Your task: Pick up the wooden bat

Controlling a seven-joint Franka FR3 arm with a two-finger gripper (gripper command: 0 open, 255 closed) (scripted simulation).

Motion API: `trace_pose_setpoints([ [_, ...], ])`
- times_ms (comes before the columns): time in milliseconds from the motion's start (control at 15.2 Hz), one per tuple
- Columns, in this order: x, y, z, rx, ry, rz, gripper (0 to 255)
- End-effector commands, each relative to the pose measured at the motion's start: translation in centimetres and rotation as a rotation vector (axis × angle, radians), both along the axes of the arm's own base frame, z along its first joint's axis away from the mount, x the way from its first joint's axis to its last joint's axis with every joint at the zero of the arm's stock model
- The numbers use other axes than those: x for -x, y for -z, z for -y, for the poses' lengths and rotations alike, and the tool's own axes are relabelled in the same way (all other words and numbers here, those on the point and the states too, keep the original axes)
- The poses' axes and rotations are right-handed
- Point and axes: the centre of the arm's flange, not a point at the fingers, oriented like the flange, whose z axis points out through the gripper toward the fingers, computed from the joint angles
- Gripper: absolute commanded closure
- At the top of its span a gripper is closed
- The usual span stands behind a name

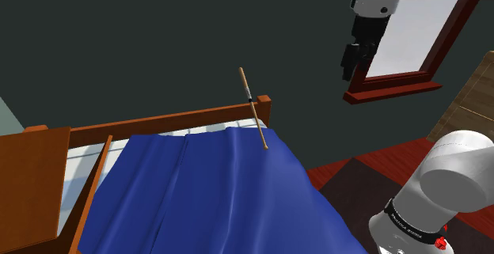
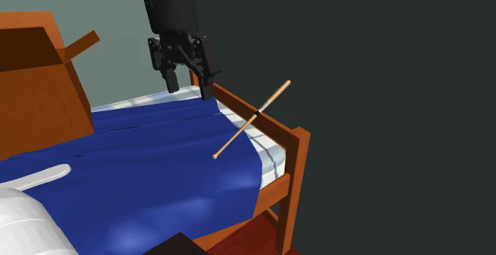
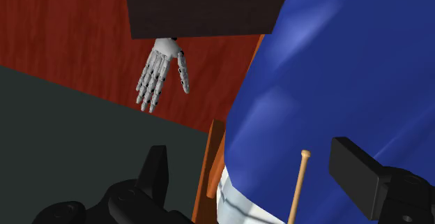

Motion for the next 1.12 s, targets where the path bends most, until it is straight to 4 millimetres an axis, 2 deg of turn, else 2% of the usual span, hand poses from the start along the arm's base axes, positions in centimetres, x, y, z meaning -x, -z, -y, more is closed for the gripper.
trace_pose_setpoints([
  [0, 0.0, 0.0, 0.0, 0.0, 0.0, 0.0, 0],
  [1056, -16.5, 10.9, -3.9, -0.045, 0.159, 0.076, 0],
])
